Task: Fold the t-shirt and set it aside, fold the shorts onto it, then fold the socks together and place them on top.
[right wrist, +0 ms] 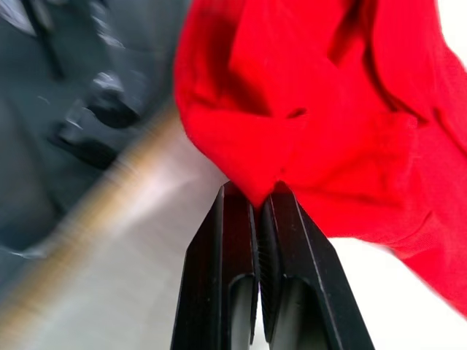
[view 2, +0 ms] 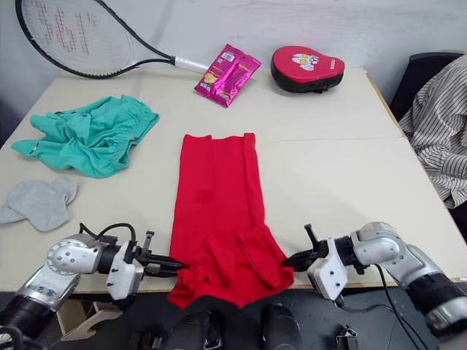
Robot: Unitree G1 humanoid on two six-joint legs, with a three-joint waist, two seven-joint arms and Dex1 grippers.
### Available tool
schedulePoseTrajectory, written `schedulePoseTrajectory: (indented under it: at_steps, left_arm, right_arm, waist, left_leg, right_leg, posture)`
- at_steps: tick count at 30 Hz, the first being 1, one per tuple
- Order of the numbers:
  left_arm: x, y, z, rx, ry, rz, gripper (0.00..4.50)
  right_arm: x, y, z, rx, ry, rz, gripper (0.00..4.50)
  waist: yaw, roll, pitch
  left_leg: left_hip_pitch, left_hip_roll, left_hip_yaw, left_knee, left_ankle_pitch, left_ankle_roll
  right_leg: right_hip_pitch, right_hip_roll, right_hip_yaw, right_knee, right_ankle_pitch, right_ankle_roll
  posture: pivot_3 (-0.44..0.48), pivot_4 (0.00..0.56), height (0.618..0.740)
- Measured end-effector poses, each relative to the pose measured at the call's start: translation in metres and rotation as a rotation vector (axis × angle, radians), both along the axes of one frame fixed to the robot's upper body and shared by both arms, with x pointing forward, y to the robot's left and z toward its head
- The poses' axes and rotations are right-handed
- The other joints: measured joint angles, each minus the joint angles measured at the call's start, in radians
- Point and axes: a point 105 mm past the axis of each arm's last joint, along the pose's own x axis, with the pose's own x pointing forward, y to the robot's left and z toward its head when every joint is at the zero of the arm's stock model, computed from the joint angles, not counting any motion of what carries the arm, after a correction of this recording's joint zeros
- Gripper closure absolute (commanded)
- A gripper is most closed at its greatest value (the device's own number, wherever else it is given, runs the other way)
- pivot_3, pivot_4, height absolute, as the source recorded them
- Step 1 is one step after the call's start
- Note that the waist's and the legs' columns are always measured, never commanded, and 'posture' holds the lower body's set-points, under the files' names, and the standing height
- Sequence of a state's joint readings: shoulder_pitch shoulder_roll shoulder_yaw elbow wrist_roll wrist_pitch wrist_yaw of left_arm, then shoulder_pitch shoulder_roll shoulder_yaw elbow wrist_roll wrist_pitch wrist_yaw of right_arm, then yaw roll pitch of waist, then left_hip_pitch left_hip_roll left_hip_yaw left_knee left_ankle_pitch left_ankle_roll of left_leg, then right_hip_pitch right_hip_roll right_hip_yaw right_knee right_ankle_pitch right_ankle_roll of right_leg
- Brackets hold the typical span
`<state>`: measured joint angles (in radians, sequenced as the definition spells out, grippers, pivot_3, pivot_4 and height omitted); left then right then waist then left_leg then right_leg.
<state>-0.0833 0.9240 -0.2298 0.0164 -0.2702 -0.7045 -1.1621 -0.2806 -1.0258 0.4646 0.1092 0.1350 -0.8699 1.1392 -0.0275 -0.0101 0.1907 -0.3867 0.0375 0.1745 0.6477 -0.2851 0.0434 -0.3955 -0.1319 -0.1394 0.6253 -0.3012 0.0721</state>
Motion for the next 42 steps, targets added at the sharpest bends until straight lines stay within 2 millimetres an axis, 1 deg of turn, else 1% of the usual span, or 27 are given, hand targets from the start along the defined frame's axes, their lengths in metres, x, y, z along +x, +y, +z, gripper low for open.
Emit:
schedulePoseTrajectory:
  at_steps: [4,7,9,12,13,15,16,17,19,21,22,23,24,26,28,30,33,35,37,38,42]
  left_arm:
    - [-0.015,0.005,-0.002,0.021,0.071,-0.003,4.47]
    - [-0.022,0.005,-0.003,0.017,0.104,0.004,4.47]
    - [-0.024,0.007,-0.002,0.027,0.118,0.017,4.47]
    - [-0.024,0.012,-0.002,0.029,0.157,0.054,4.47]
    - [-0.025,0.014,-0.002,0.025,0.184,0.068,4.47]
    - [-0.026,0.016,0.004,-0.009,0.289,0.119,4.47]
    - [-0.024,0.018,0.008,-0.024,0.323,0.141,4.47]
    - [-0.02,0.019,0.014,-0.049,0.348,0.168,4.47]
    - [-0.009,0.02,0.025,-0.097,0.379,0.211,4.47]
    - [0.01,0.018,0.039,-0.185,0.408,0.267,4.47]
    - [0.019,0.018,0.044,-0.223,0.424,0.296,4.47]
    - [0.028,0.018,0.05,-0.258,0.442,0.323,4.47]
    - [0.036,0.019,0.053,-0.273,0.46,0.345,4.47]
    - [0.06,0.02,0.065,-0.312,0.465,0.385,4.47]
    - [0.093,0.013,0.082,-0.394,0.48,0.423,4.47]
    - [0.114,0.006,0.088,-0.449,0.513,0.451,4.47]
    - [0.144,0.002,0.084,-0.5,0.557,0.526,4.47]
    - [0.157,0.0,0.078,-0.517,0.582,0.568,4.47]
    - [0.17,-0.001,0.076,-0.556,0.605,0.608,4.47]
    - [0.177,-0.001,0.076,-0.588,0.616,0.632,4.47]
    - [0.191,0.006,0.08,-0.647,0.632,0.691,4.47]
  right_arm:
    - [-0.026,0.004,0.0,-0.021,0.186,-0.021,4.5]
    - [-0.036,0.01,-0.002,-0.032,0.282,-0.038,4.5]
    - [-0.04,0.012,-0.002,-0.035,0.319,-0.053,4.5]
    - [-0.041,0.014,0.0,-0.032,0.359,-0.085,4.5]
    - [-0.04,0.015,0.001,-0.027,0.375,-0.099,4.5]
    - [-0.037,0.016,0.007,-0.009,0.469,-0.162,4.5]
    - [-0.032,0.016,0.012,0.005,0.51,-0.201,4.5]
    - [-0.023,0.015,0.021,0.029,0.54,-0.245,4.5]
    - [-0.005,0.015,0.043,0.075,0.541,-0.303,4.5]
    - [0.016,0.016,0.064,0.141,0.522,-0.351,4.5]
    - [0.025,0.017,0.072,0.173,0.517,-0.366,4.5]
    - [0.032,0.018,0.078,0.202,0.517,-0.381,4.5]
    - [0.04,0.019,0.082,0.23,0.521,-0.396,4.5]
    - [0.067,0.024,0.093,0.321,0.505,-0.444,4.5]
    - [0.106,0.031,0.109,0.458,0.482,-0.525,4.5]
    - [0.13,0.033,0.111,0.51,0.467,-0.599,4.5]
    - [0.16,0.029,0.097,0.533,0.442,-0.715,4.5]
    - [0.172,0.029,0.086,0.535,0.435,-0.76,4.5]
    - [0.183,0.027,0.082,0.538,0.414,-0.805,4.5]
    - [0.189,0.026,0.083,0.55,0.4,-0.825,4.5]
    - [0.205,0.027,0.093,0.596,0.364,-0.867,4.5]
  waist:
    - [0.001,0.001,0.0]
    - [0.002,0.001,0.001]
    - [0.002,0.001,0.001]
    - [0.003,0.001,0.001]
    - [0.002,0.001,0.001]
    - [0.001,0.001,0.001]
    - [0.001,0.002,0.002]
    - [0.001,0.004,0.003]
    - [0.002,0.005,0.004]
    - [0.002,0.005,0.004]
    - [0.003,0.005,0.004]
    - [0.005,0.005,0.004]
    - [0.005,0.005,0.004]
    - [0.004,0.004,0.004]
    - [0.003,0.004,0.004]
    - [0.003,0.004,0.004]
    - [0.001,0.003,0.004]
    - [-0.002,0.003,0.004]
    - [-0.005,0.002,0.005]
    - [-0.007,0.002,0.005]
    - [-0.013,0.002,0.005]
  left_leg:
    - [0.0,0.0,0.0,0.0,0.0,0.0]
    - [-0.001,0.0,0.0,0.0,-0.001,0.0]
    - [-0.001,0.0,0.0,-0.001,-0.003,0.004]
    - [-0.002,0.0,0.0,-0.001,-0.003,0.004]
    - [-0.003,0.0,0.0,-0.001,-0.003,0.004]
    - [-0.004,0.001,-0.001,-0.001,-0.003,0.003]
    - [-0.004,0.001,-0.001,0.0,-0.003,0.003]
    - [-0.004,0.001,-0.001,0.0,-0.003,0.004]
    - [-0.004,0.001,-0.001,0.001,-0.003,0.004]
    - [-0.004,0.001,-0.002,0.0,-0.003,0.004]
    - [-0.004,0.001,-0.002,0.0,-0.003,0.004]
    - [-0.005,0.001,-0.003,0.0,0.0,-0.001]
    - [-0.005,0.001,-0.002,0.0,0.0,-0.001]
    - [-0.011,0.0,-0.001,0.003,0.003,0.004]
    - [-0.021,-0.002,0.0,0.006,0.008,0.007]
    - [-0.021,-0.004,0.0,0.006,0.01,0.008]
    - [-0.022,-0.006,0.001,0.006,0.01,0.009]
    - [-0.022,-0.007,0.002,0.006,0.01,0.01]
    - [-0.022,-0.007,0.003,0.006,0.01,0.01]
    - [-0.022,-0.007,0.003,0.007,0.011,0.011]
    - [-0.022,-0.006,0.002,0.007,0.011,0.011]
  right_leg:
    - [0.0,0.0,0.0,-0.001,0.0,0.0]
    - [0.0,0.0,0.0,-0.001,0.0,-0.001]
    - [-0.001,0.0,0.0,-0.002,-0.001,-0.001]
    - [-0.002,0.0,-0.001,-0.002,-0.001,-0.001]
    - [-0.002,0.0,-0.001,-0.002,-0.001,-0.001]
    - [-0.003,0.0,-0.001,-0.002,-0.001,-0.001]
    - [-0.003,0.0,-0.001,-0.002,-0.001,-0.001]
    - [-0.003,0.0,0.0,-0.002,-0.001,-0.001]
    - [-0.003,0.0,-0.001,-0.002,0.0,-0.001]
    - [-0.003,0.0,-0.002,-0.002,0.0,-0.001]
    - [-0.003,0.001,-0.002,-0.002,0.0,-0.001]
    - [-0.004,0.001,-0.003,-0.002,0.0,-0.001]
    - [-0.004,0.001,-0.003,-0.002,0.0,-0.001]
    - [-0.008,0.001,-0.004,0.0,0.0,0.0]
    - [-0.017,0.002,-0.004,0.004,0.002,0.002]
    - [-0.017,0.002,-0.004,0.005,0.002,0.003]
    - [-0.017,0.005,-0.005,0.009,0.002,0.004]
    - [-0.017,0.005,-0.005,0.008,0.002,0.006]
    - [-0.018,0.005,-0.005,0.008,0.003,0.007]
    - [-0.018,0.005,-0.005,0.009,0.003,0.007]
    - [-0.018,0.005,-0.003,0.011,0.003,0.007]
  posture:
    - [0.0,0.15,0.74]
    - [0.0,0.15,0.74]
    - [0.0,0.15,0.74]
    - [0.0,0.15,0.74]
    - [0.0,0.15,0.74]
    - [0.0,0.15,0.74]
    - [0.0,0.15,0.74]
    - [0.0,0.15,0.74]
    - [0.0,0.15,0.74]
    - [0.0,0.15,0.74]
    - [0.0,0.15,0.74]
    - [0.0,0.15,0.74]
    - [0.0,0.15,0.74]
    - [0.0,0.15,0.74]
    - [0.0,0.15,0.74]
    - [0.0,0.15,0.74]
    - [0.0,0.15,0.74]
    - [0.0,0.15,0.74]
    - [0.0,0.15,0.74]
    - [0.0,0.15,0.74]
    - [0.0,0.15,0.74]
